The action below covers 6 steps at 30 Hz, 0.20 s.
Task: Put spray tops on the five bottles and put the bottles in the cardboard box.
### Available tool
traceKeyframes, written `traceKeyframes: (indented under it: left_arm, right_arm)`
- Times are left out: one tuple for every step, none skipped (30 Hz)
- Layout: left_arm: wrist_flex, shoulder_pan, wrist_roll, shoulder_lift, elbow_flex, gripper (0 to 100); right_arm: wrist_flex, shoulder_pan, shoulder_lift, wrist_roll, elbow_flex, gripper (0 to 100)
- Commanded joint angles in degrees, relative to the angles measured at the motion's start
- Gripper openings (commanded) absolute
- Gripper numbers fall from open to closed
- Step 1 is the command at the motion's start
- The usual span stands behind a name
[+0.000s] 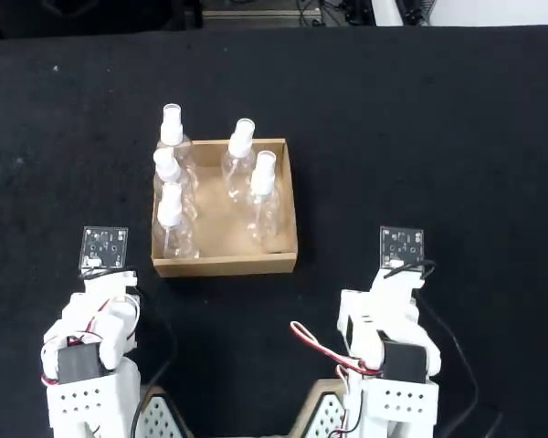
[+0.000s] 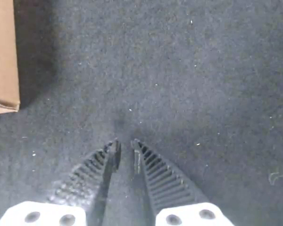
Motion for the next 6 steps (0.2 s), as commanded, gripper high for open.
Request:
traceKeyframes:
  left_arm:
    - [0.8,0.5,-0.5,-0.6,1.4,3]
    - [0.8,0.5,-0.5,-0.6,1.4,3]
    - [0.8,0.5,-0.5,-0.6,1.4,3]
    - [0.8,0.5,-0.5,-0.6,1.4,3]
    - [0.8,0.5,-0.5,-0.6,1.4,3]
    - [0.8,0.5,-0.5,-0.6,1.4,3]
  right_arm:
    - [0.4,0.9,-5.5,-0.1,-0.1,1.1]
    - [0.4,0.9,-5.5,-0.1,-0.1,1.1]
    - [0.4,0.9,-5.5,-0.1,-0.1,1.1]
    - [0.4,0.9,-5.5,-0.1,-0.1,1.1]
    - [0.4,0.9,-5.5,-0.1,-0.1,1.1]
    - [0.4,0.9,-5.5,-0.1,-0.1,1.1]
